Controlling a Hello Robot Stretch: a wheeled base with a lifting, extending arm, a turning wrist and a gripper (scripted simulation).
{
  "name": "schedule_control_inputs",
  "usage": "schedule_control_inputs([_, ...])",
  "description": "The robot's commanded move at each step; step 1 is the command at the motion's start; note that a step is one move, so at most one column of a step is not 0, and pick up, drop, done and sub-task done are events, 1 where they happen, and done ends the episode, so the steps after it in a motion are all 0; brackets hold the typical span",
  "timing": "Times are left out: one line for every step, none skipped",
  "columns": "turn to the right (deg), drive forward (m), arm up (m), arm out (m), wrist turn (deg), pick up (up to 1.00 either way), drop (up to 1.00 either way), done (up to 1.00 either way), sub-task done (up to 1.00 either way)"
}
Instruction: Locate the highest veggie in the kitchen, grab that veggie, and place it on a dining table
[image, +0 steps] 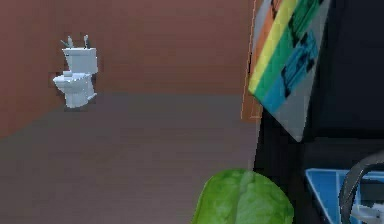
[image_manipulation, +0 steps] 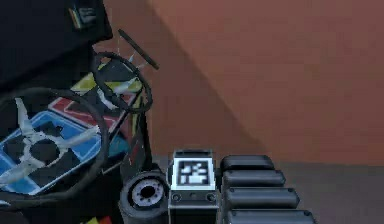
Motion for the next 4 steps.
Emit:
schedule_control_inputs([0.0,1.0,0.0,0.0,0.0,0.0,0.0,0.0,0.0])
schedule_control_inputs([3.0,0.0,0.0,0.0,0.0,0.0,0.0,0.0,0.0])
schedule_control_inputs([0.0,0.45,0.0,0.0,0.0,0.0,0.0,0.0,0.0])
schedule_control_inputs([-42.0,0.0,0.0,0.0,0.0,0.0,0.0,0.0,0.0])
